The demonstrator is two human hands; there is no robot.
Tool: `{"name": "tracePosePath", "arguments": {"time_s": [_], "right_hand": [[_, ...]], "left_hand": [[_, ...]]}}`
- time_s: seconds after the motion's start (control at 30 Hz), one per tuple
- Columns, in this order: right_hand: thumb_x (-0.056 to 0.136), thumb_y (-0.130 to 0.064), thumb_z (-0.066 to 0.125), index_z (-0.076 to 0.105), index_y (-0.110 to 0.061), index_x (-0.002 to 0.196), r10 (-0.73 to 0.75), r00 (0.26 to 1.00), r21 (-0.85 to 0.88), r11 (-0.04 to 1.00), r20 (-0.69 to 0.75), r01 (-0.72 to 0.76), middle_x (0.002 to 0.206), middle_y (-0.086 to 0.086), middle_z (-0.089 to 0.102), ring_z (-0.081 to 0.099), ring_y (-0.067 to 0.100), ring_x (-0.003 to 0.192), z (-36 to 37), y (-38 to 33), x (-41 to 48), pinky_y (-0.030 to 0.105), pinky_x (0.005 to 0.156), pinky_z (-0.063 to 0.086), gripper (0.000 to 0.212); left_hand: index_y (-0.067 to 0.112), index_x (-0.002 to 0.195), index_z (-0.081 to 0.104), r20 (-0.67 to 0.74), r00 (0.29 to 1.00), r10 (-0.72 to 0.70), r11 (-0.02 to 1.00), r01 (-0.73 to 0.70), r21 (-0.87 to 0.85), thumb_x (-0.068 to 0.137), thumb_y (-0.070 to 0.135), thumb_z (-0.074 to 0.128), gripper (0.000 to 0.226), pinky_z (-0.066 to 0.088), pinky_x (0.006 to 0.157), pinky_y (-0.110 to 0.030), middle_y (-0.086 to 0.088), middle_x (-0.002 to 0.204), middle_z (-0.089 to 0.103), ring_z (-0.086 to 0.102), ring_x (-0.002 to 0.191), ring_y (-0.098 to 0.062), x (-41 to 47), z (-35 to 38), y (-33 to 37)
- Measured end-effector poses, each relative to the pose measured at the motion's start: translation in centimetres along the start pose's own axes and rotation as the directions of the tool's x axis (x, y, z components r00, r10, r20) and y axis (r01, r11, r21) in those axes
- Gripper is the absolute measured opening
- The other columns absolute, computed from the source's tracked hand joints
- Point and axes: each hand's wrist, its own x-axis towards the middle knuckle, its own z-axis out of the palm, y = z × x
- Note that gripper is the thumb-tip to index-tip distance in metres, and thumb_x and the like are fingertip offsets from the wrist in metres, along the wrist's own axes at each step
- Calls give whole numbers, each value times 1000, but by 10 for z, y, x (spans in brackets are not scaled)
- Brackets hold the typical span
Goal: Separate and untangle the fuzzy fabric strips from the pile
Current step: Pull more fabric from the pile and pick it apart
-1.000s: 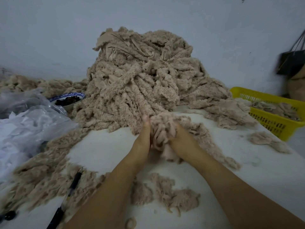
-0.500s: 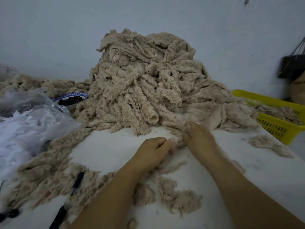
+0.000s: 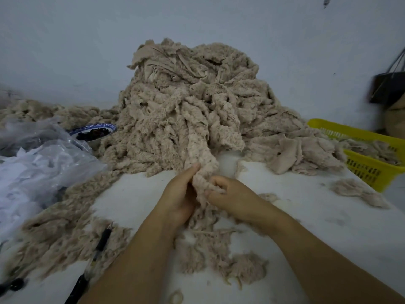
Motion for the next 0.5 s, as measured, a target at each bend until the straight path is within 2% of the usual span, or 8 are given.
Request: {"name": "tracePosePath", "arguments": {"time_s": [0.1,0.17,0.23,0.3,0.33,0.4,0.43,0.5], "right_hand": [[87,-74,46,47,-28,67,55,997,56,997,-59,-52,61,-15,43,41,2,55,-2,5,-2,10,52,34,50],[81,-84,38,59,-31,74,115,973,102,990,-202,-96,67,-15,57,55,0,61,-1,7,0,13,60,42,57],[82,-83,36,60,-34,84,179,930,142,980,-320,-140,83,-14,64,61,-5,73,-4,10,4,21,68,45,55],[87,-77,40,60,-37,87,216,922,214,965,-322,-151,88,-16,64,61,-8,80,-7,10,5,23,74,47,45],[89,-72,44,59,-37,83,207,929,237,962,-306,-136,81,-18,63,61,-6,75,-7,10,6,24,74,48,39],[94,-58,51,57,-42,71,164,936,229,969,-311,-93,65,-25,57,55,-6,61,-7,10,6,17,62,44,29],[97,-51,53,57,-44,73,150,931,222,972,-333,-77,63,-27,55,54,-6,60,-7,10,7,12,58,42,26],[100,-41,50,56,-38,81,137,905,185,981,-404,-66,69,-17,56,51,-2,57,-8,12,9,10,53,41,19]], "left_hand": [[3,116,69,-39,999,32,999,-31,24,96,29,62,34,61,69,-35,-16,108,74,74,95,-28,0,2,0],[-2,113,69,-25,995,98,984,-93,154,98,27,59,35,61,78,-40,-22,106,73,72,97,-34,1,3,-4],[3,110,71,11,993,120,956,-119,269,101,23,56,27,58,87,-42,-19,105,74,72,99,-32,-1,6,-10],[9,94,71,25,989,147,893,-144,426,100,16,52,21,58,79,-33,-6,91,76,73,85,-20,-2,9,-15],[11,83,65,25,987,159,846,-149,512,99,15,50,23,55,69,-23,3,77,73,69,73,-11,-3,11,-16],[19,70,50,57,980,190,709,-177,682,100,14,45,31,42,50,-12,16,53,57,53,50,3,-5,13,-18],[20,69,47,96,975,202,619,-203,759,100,14,44,32,38,48,-12,16,53,54,48,47,5,-6,14,-19],[17,70,46,177,957,231,448,-266,854,100,14,42,29,36,51,-15,6,63,51,44,51,3,-5,14,-20]]}}
